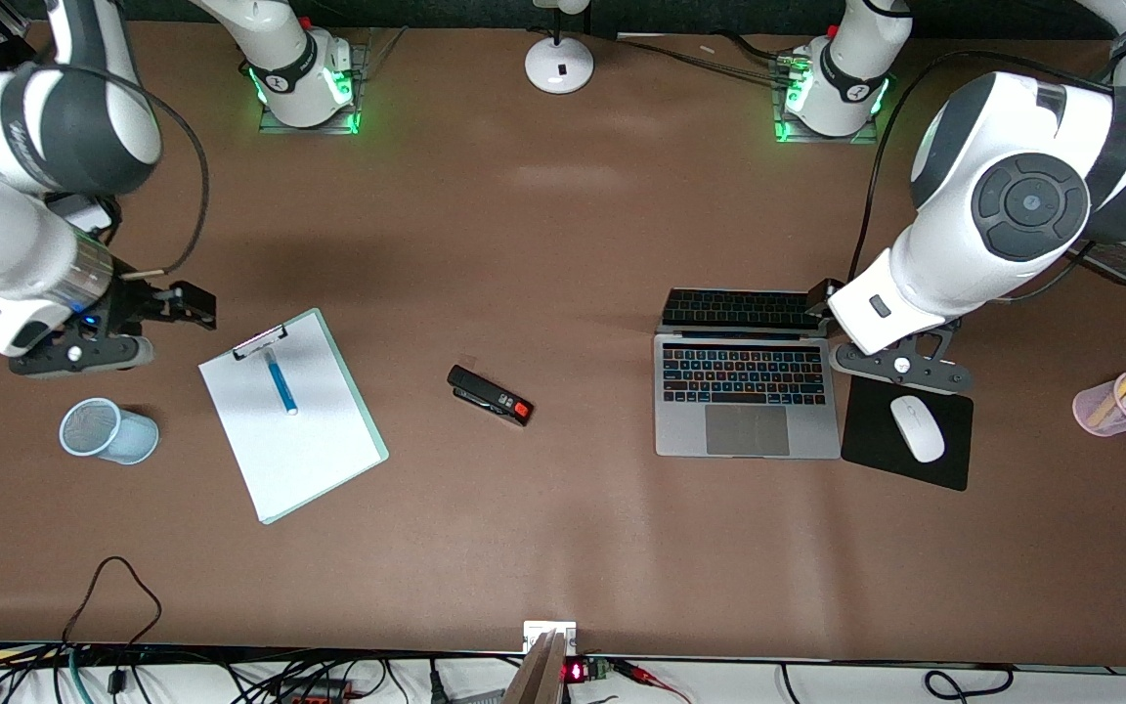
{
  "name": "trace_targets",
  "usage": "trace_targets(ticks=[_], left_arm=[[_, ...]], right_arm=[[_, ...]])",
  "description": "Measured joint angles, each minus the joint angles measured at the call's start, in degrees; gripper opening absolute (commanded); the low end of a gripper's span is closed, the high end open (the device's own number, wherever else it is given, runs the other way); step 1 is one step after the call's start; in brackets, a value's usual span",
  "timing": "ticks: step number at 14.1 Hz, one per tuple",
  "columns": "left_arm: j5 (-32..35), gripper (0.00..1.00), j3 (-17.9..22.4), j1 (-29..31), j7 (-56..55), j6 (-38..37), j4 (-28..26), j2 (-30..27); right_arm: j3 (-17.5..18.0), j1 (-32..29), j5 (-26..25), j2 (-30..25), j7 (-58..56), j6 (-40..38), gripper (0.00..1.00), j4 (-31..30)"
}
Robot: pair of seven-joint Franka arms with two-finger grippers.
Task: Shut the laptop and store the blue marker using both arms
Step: 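Reach the right gripper to the blue marker while the left gripper nears the laptop, then grasp the blue marker with the right gripper while the left gripper reaches the lid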
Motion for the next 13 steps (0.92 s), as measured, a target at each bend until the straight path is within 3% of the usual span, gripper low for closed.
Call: trace_targets(ticks=[5,9,10,12,13], left_arm=[[0.00,1.00,0.12,1.03,0.75,0.00,0.00,0.00],[-1.80,0.97,0.17,3.74,0.99,0.00,0.01,0.00],[-2.11,0.82,0.17,4.24,1.11,0.00,0.02,0.00],[-2.55,0.33,0.13,4.47,1.24,-0.04,0.01,0.00],[-2.62,0.18,-0.02,4.39,1.24,-0.22,0.01,0.00]], right_arm=[[-0.04,0.00,-0.16,2.35,-8.42,15.12,1.00,-8.41],[-0.31,-0.09,-0.16,7.87,-20.29,23.42,1.00,-10.33],[-0.32,-0.13,-0.16,9.23,-21.21,24.69,0.97,-10.33],[-0.32,-0.13,-0.16,11.71,-21.76,26.91,0.86,-10.35],[-0.32,-0.12,-0.16,12.89,-21.88,27.83,0.80,-10.34]])
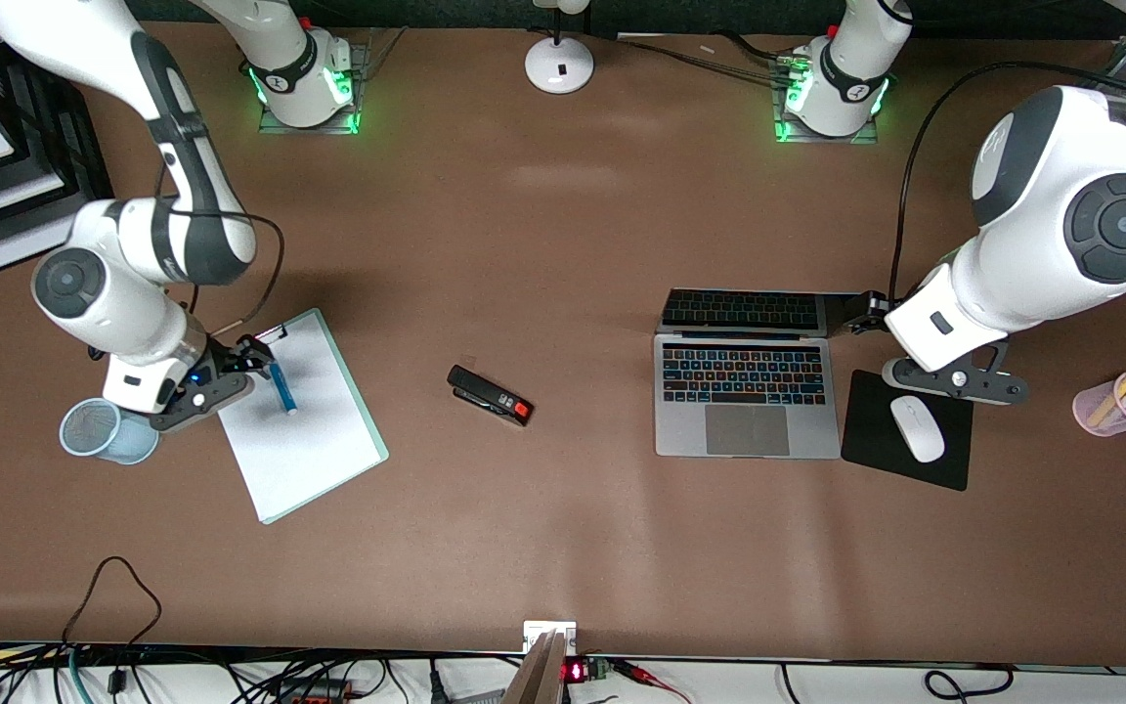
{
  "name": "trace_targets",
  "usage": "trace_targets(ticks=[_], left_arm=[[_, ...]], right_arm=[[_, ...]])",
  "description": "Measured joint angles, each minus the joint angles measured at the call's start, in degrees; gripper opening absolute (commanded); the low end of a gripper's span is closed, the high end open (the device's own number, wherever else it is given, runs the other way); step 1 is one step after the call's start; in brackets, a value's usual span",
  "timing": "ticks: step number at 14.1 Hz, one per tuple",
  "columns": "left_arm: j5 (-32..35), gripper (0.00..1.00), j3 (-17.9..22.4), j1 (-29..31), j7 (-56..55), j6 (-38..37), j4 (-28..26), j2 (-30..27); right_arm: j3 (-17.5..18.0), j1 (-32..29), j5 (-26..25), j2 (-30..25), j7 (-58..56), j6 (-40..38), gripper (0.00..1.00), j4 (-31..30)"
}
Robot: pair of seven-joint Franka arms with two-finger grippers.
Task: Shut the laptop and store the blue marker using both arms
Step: 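Grasp the blue marker with the right gripper while the left gripper reaches the lid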
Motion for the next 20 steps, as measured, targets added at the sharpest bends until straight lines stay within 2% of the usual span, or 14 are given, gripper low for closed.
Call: trace_targets(ticks=[3,5,14,17,20], left_arm=[[-0.02,0.00,-0.42,-0.53,-0.01,-0.88,0.00,0.00],[-0.02,0.00,-0.42,-0.65,-0.06,-1.06,0.00,0.00],[-0.73,0.00,-0.44,-0.64,-0.12,-3.91,-0.30,-0.33],[-3.22,0.00,-0.76,-0.67,-0.27,-3.92,-6.28,-4.24],[-6.82,0.00,-1.12,-0.67,-3.33,0.02,-16.66,-10.51]], right_arm=[[0.04,0.21,0.00,2.33,-0.19,1.40,0.64,0.11],[0.09,0.59,0.00,2.90,-0.27,1.51,0.55,0.19],[0.11,1.64,0.00,7.24,-0.35,4.53,0.37,0.85],[0.11,1.81,0.01,8.68,-0.35,4.67,0.32,1.89],[0.12,1.85,0.05,9.71,-0.34,4.68,0.29,2.68]])
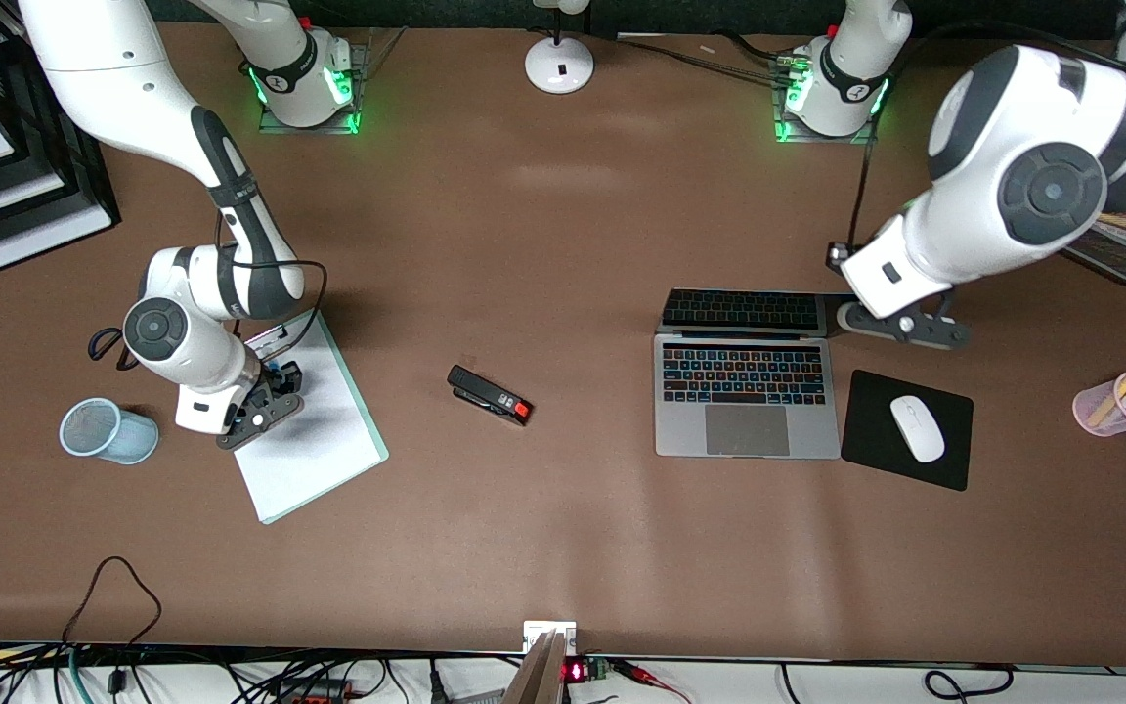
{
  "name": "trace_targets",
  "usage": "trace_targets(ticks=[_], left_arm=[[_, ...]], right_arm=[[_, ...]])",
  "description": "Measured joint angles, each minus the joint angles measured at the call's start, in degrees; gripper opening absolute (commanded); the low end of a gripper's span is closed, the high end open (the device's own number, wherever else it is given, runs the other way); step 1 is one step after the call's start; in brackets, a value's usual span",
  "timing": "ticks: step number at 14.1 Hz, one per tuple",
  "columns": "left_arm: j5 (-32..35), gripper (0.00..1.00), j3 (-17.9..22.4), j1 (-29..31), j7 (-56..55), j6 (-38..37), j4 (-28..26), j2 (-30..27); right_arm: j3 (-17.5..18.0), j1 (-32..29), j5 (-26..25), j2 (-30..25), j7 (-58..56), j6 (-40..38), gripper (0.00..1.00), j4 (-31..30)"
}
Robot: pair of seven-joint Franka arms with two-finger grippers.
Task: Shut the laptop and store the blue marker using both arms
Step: 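Grasp the blue marker with the right gripper while the left gripper reaches the lid, then carry the marker to the cup while the left gripper pushes the lid down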
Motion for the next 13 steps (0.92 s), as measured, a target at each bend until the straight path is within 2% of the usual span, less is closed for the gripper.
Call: trace_targets(ticks=[3,7,11,13], left_arm=[[-1.26,0.00,-3.17,-0.04,-5.71,4.64,-9.55,-4.41],[-1.26,0.00,-4.92,-0.20,-9.02,11.95,-16.14,-5.26],[-1.26,0.00,-5.56,-0.21,-10.20,23.47,-24.37,-5.17],[-1.26,0.00,-5.56,-0.21,-10.53,27.26,-26.54,-5.17]], right_arm=[[0.10,0.16,0.07,1.13,0.13,0.00,0.24,0.90],[0.16,0.28,0.09,1.84,0.18,0.00,0.00,1.35],[0.15,0.44,0.09,1.75,0.18,-0.50,0.00,3.33],[-0.31,0.41,0.09,0.97,0.04,-6.08,0.00,7.75]])
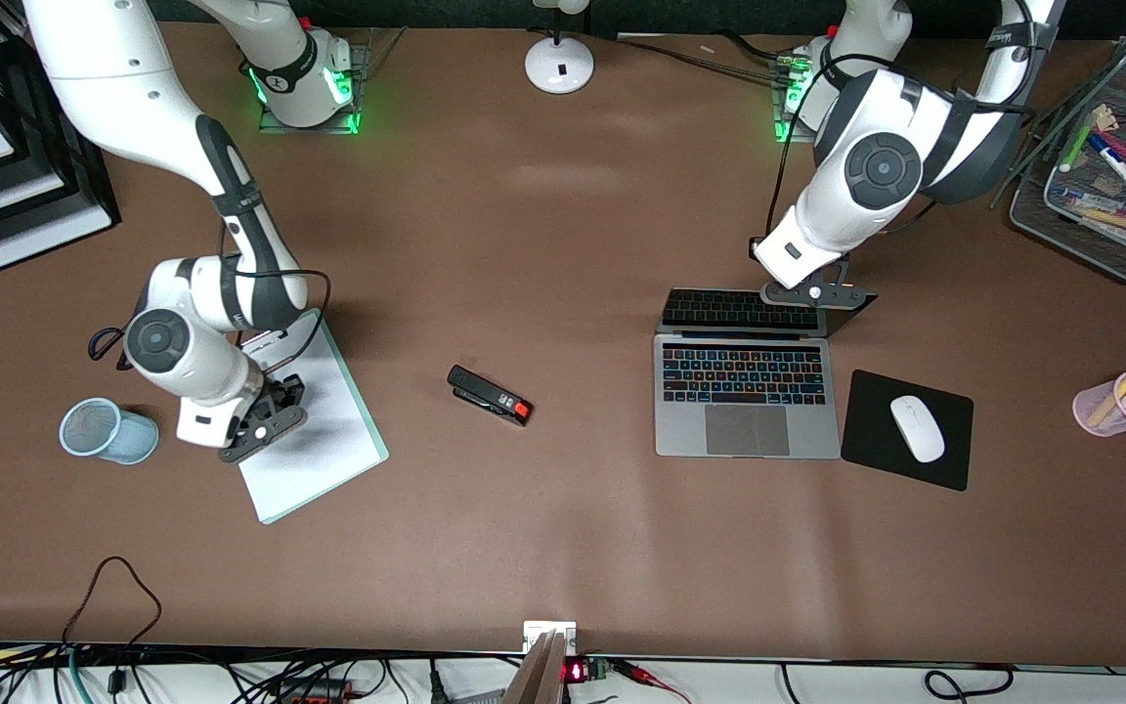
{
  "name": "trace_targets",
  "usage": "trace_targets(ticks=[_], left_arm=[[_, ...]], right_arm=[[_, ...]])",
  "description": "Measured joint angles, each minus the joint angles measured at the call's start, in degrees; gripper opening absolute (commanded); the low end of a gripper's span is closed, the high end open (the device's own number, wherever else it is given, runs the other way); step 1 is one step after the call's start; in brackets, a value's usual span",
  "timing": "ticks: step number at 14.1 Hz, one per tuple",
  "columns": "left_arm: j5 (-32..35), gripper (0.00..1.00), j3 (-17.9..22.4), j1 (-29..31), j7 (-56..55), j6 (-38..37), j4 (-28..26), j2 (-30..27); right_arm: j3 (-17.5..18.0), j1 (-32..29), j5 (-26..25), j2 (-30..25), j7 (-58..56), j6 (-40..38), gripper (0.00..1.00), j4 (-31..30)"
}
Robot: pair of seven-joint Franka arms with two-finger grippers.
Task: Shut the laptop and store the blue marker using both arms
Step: 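Carry the marker to the cup while the left gripper pushes the lid down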
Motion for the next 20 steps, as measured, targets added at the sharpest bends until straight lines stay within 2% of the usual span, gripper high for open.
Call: trace_targets(ticks=[3,5,7,11,13,17,20], left_arm=[[0.00,0.00,0.00,0.01,-0.05,5.56,-2.08,0.40],[0.00,0.00,0.06,0.05,-0.04,9.65,-2.20,1.64],[0.38,0.00,0.22,0.24,0.04,13.16,-1.85,3.39],[6.29,0.00,0.33,1.02,0.06,14.39,3.07,7.31],[6.86,0.00,0.38,1.39,0.06,14.39,6.92,10.01],[7.10,0.00,0.98,1.57,0.08,14.44,13.59,17.00],[10.52,0.00,1.54,1.57,0.03,18.51,16.08,22.41]], right_arm=[[-0.33,-1.35,0.42,-1.96,-1.77,-14.75,0.00,10.14],[-0.44,-2.73,2.80,-3.05,-4.97,-22.21,0.00,16.14],[-0.67,-4.54,5.18,-3.42,-10.22,-25.93,0.00,20.20],[-0.82,-9.83,8.73,-3.49,-25.15,-26.39,0.00,25.36],[-0.89,-12.86,14.05,-3.49,-34.01,-26.39,0.00,26.51],[-0.94,-19.44,29.66,-2.95,-52.93,-26.71,0.00,26.57],[-0.92,-23.86,38.97,-1.56,-66.04,-29.98,0.00,26.51]])
